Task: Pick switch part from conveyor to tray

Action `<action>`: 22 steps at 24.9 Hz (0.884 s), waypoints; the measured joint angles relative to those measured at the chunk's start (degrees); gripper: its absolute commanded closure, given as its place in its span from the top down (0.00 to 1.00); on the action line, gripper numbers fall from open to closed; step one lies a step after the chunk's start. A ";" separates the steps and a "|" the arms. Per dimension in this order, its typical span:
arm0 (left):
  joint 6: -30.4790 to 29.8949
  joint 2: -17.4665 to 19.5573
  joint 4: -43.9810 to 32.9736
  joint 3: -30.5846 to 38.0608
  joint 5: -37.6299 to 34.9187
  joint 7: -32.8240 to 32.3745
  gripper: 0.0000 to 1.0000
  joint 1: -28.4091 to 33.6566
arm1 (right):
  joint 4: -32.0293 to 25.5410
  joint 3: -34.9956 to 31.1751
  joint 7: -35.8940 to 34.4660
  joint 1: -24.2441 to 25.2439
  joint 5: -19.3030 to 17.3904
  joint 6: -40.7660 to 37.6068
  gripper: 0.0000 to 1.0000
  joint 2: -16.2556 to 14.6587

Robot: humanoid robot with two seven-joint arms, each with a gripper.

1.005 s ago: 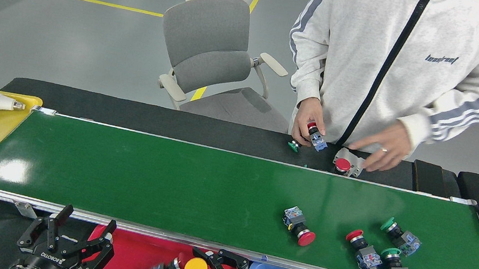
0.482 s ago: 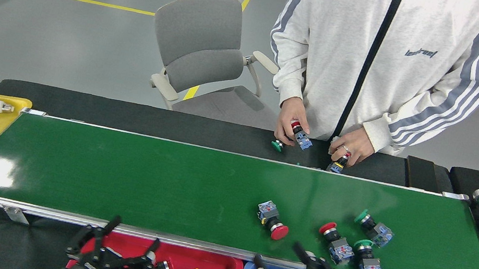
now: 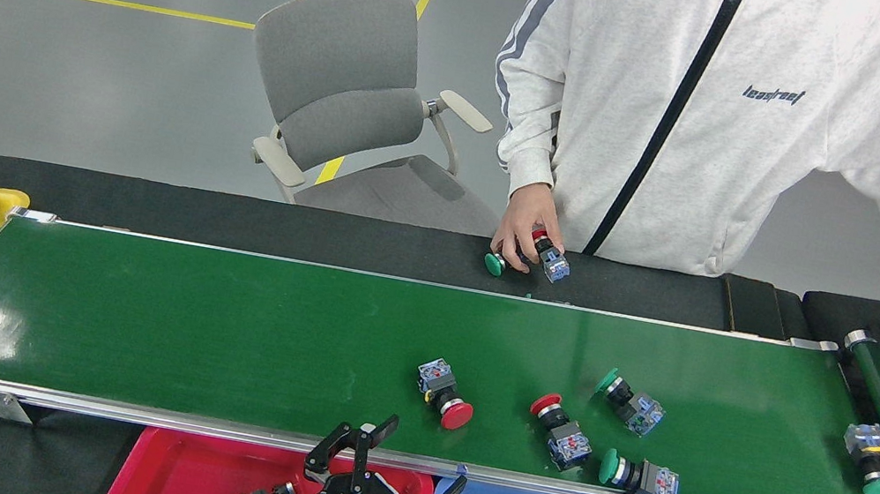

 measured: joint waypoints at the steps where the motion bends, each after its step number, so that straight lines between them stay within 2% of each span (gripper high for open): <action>1: 0.83 0.00 0.99 0.00 0.00 -0.09 1.00 -0.83 | 0.11 0.49 0.49 -0.68 0.02 0.00 0.95 -1.28; 6: 2.59 -0.14 5.13 2.28 0.05 -0.25 1.00 -3.76 | 1.75 4.73 6.04 -5.17 0.06 -0.21 0.95 -6.05; 10: 2.91 -0.14 7.73 5.21 0.18 -0.78 1.00 -5.58 | 3.27 8.50 9.39 -9.14 0.34 -0.24 0.95 -6.52; 16: 2.95 -0.14 10.79 8.32 0.70 -2.05 1.00 -8.12 | 8.32 16.41 11.86 -16.65 4.03 0.00 0.94 -5.74; 18: 2.96 -0.11 11.72 8.87 1.77 -2.12 1.00 -9.00 | 10.83 18.54 12.78 -18.91 5.96 0.29 0.74 -3.60; 21: 3.02 -0.04 13.40 9.09 2.32 -2.20 1.00 -10.19 | 13.02 19.98 13.36 -20.85 9.35 0.71 0.32 -1.78; 22: 3.30 0.02 13.86 9.21 2.37 -2.19 1.00 -10.60 | 13.07 20.65 13.39 -21.04 9.96 0.76 0.25 -1.70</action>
